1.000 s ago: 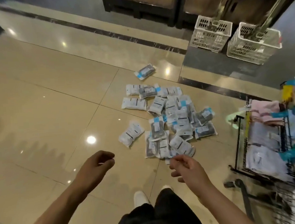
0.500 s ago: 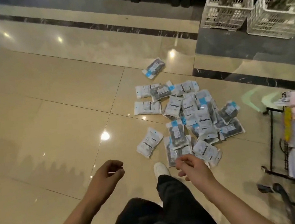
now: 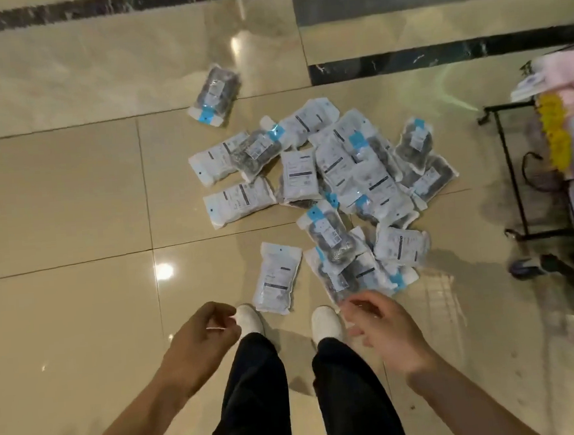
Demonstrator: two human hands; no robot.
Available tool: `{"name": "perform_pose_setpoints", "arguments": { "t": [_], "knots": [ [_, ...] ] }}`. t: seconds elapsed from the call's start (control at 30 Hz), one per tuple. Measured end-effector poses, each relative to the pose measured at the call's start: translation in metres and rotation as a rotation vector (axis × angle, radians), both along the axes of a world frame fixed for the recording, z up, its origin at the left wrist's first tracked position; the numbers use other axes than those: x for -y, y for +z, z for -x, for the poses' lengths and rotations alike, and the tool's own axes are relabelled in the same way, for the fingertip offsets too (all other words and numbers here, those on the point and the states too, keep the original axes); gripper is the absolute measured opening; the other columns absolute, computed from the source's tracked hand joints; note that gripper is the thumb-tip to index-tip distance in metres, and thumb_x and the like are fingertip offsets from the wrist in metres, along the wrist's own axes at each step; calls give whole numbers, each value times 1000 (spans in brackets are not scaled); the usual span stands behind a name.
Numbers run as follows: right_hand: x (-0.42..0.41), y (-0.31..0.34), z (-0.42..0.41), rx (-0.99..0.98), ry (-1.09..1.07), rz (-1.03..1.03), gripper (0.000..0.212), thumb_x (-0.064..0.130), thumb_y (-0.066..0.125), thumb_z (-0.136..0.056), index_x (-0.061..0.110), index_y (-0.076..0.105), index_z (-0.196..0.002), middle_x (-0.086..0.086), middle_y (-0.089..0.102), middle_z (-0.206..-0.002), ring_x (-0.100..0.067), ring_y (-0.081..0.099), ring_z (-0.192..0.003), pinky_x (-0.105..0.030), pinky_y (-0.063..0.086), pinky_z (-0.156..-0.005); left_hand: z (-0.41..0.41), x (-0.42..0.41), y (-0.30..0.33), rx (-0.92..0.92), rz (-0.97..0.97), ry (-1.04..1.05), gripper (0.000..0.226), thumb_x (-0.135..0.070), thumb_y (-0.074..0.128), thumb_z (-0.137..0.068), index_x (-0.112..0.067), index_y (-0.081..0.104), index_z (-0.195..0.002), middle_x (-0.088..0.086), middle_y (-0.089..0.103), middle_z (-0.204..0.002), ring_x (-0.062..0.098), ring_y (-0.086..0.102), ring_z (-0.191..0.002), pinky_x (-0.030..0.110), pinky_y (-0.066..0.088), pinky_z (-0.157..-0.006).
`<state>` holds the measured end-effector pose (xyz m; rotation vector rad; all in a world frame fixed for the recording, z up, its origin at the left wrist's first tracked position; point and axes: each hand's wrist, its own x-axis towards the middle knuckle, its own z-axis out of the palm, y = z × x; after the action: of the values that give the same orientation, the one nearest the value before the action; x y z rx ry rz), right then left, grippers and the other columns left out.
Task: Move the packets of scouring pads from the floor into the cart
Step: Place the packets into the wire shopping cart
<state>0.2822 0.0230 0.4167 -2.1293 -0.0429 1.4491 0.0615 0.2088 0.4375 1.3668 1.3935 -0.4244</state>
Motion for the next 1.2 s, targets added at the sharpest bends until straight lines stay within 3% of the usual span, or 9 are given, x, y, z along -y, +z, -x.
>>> {"name": "perform_pose_setpoints", "arguments": {
  "t": [0.07,0.23,0.33,0.43,0.57,0.77,1.0,1.07,1.2],
  "knots": [
    [-12,-50,-5,16,-56,18,11,37,73,-97,29,73,-104,4,75,-107,-17,75,-93,-31,57,-82,-12,-20,-59,18,-28,-55,29,-30,72,-95,-33,63,-123,-17,71,-108,4,67,-104,39,55,-98],
    [-44,-198,-34,176,-6,-4,38,59,72,-76,30,75,-101,9,76,-94,-19,71,-96,-47,57,-93,-45,-49,-220,33,-109,-219,42,-34,75,-93,-32,57,-131,-11,66,-120,9,64,-109,31,50,-92],
    [-54,-288,-53,280,37,-22,24,37,75,-93,22,72,-112,6,73,-108,-17,67,-106,-33,51,-91,-60,-49,-318,30,-123,-262,51,-34,77,-91,-28,56,-136,-7,64,-127,13,61,-113,29,47,-91],
    [-62,-364,-67,360,106,0,34,33,74,-96,21,65,-127,4,66,-120,-17,63,-111,-26,43,-87,-65,-39,-409,24,-119,-244,65,-35,81,-88,-23,50,-145,-1,60,-137,15,59,-115,30,48,-91],
    [-71,-445,-83,584,172,44,43,33,78,-92,15,62,-128,-6,60,-115,-31,60,-113,-37,49,-94,-62,-25,-507,-6,-157,-258,88,-40,86,-82,-25,37,-154,7,48,-153,24,55,-130,41,51,-104],
    [-81,-506,-89,833,294,144,78,43,81,-83,13,49,-147,-14,52,-147,-41,48,-132,-50,42,-106,-52,-7,-579,-75,-155,-125,115,-34,93,-73,-25,20,-162,13,42,-152,34,50,-134,53,47,-113],
    [-92,-532,-98,761,338,431,117,60,83,-75,18,19,-163,-18,36,-161,-42,40,-143,-56,36,-113,-49,-1,-600,-124,-92,-74,112,-47,95,-59,-33,26,-147,4,55,-132,29,62,-118,52,57,-100],
    [-92,-535,-100,697,299,495,115,58,86,-73,19,23,-161,-19,45,-155,-42,44,-140,-55,35,-111,-48,-2,-607,-147,-61,-35,104,-47,95,-58,-31,31,-138,1,62,-125,28,67,-110,53,61,-93],
    [-83,-538,-89,465,168,514,89,64,84,-61,17,58,-132,-14,65,-133,-39,61,-121,-50,49,-104,-53,4,-603,-165,3,38,61,-39,93,-73,-20,53,-116,-2,71,-107,23,72,-95,45,63,-84]
  ]
}}
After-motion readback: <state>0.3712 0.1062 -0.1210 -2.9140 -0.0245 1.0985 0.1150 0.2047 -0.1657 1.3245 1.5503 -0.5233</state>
